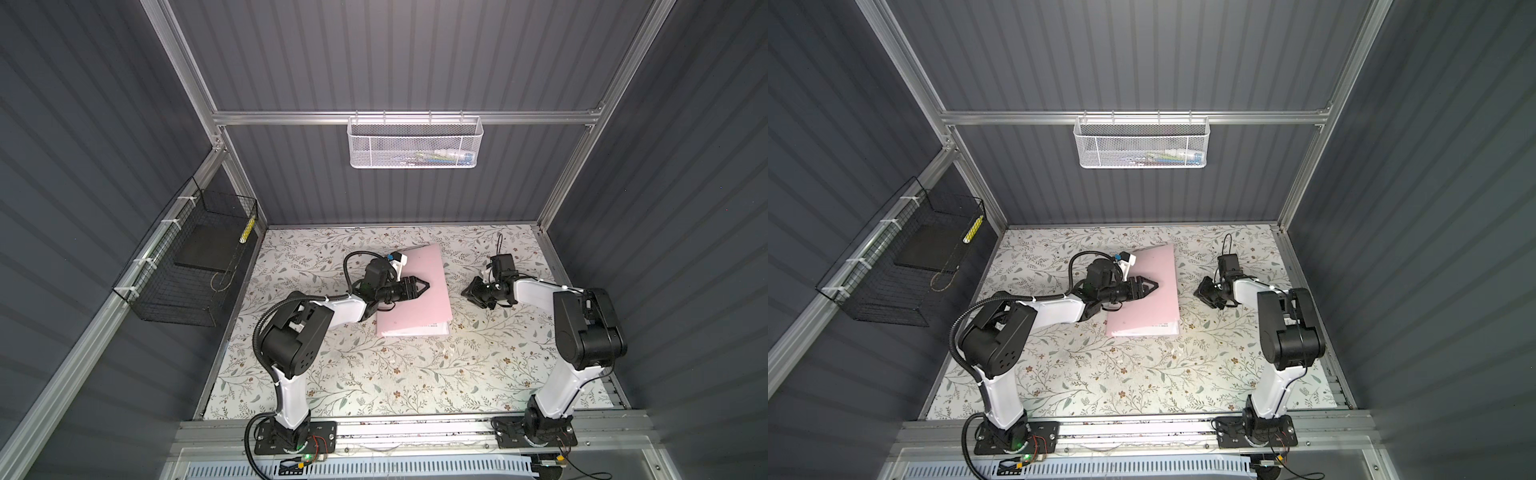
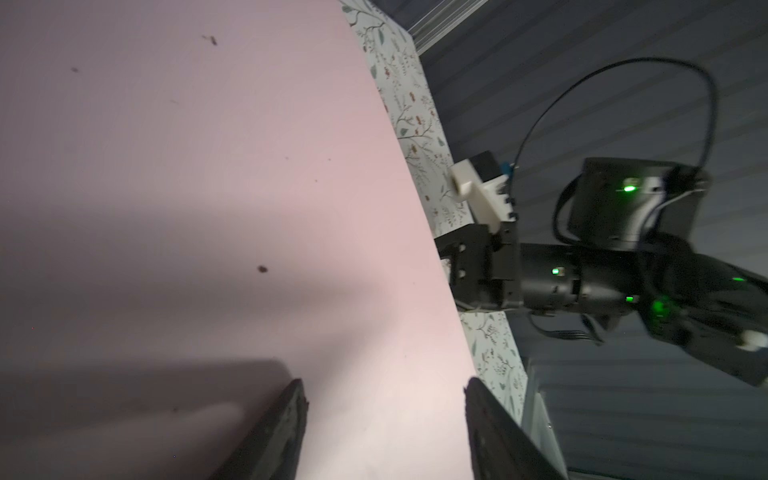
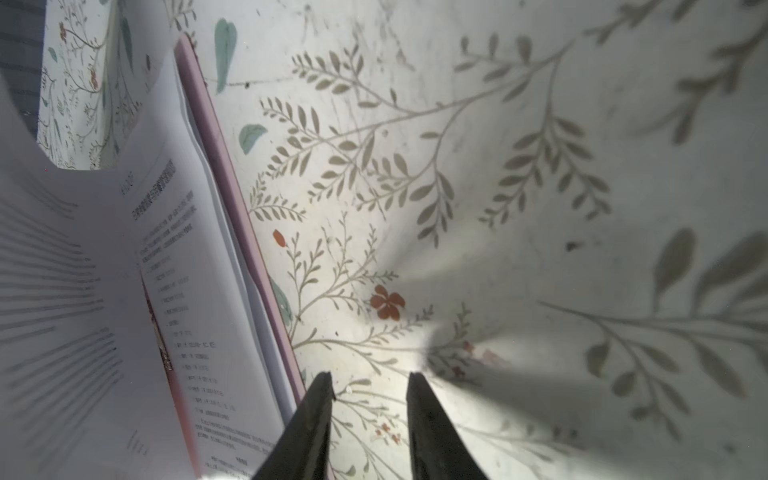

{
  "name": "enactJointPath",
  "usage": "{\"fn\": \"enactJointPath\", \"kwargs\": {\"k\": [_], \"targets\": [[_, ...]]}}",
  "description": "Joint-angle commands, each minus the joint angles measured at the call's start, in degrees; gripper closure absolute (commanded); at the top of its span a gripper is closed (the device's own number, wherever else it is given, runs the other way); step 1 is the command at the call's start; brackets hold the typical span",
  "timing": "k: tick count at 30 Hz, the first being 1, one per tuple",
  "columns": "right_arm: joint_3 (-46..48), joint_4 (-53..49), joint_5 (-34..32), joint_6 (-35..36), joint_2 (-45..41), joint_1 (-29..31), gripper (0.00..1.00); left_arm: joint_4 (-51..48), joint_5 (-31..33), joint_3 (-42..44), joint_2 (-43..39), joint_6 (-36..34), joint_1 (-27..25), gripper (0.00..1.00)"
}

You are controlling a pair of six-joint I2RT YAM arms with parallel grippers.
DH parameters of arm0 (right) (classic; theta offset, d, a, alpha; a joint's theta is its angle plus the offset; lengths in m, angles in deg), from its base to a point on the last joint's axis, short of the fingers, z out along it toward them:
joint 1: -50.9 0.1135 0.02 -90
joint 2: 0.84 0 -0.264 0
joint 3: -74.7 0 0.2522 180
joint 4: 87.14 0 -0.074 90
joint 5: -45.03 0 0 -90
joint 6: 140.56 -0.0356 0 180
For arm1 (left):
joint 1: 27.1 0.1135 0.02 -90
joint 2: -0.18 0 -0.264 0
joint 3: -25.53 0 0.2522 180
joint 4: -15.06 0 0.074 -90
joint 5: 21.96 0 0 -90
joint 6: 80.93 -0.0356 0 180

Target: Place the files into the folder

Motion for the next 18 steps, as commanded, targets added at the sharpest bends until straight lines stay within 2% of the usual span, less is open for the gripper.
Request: {"fn": "enactJointPath", "kwargs": {"k": [1,8,12,15,16,18], "targets": [[-1.97,-3.00,-1.30,1.44,-2.17,0.13,0.66,-5.56,4.25,-2.19,2.21,-5.47,-0.65,0.38],[-1.92,-4.85,-2.05,1.79,-4.85,0.13,0.66,-6.44,6.70,-2.25,5.66,-7.85,-0.83,0.38],[-1.51,-5.58,-2.05,2.18,-6.88,0.13,0.66,-7.43,8.86,-1.75,3.92,-9.87,-0.92,0.37],[-0.80,-5.83,-2.05,3.11,-9.64,0.13,0.66,-11.49,13.18,-2.90,0.37,-13.64,-0.92,0.33],[-0.51,-5.82,-4.26,3.56,-10.86,0.13,0.66,-13.61,14.75,-3.63,-1.06,-15.31,-0.92,0.31],[-0.04,-5.95,-5.05,4.22,-13.27,0.13,0.66,-16.95,18.05,-4.53,-3.98,-17.74,-0.87,0.21]]}}
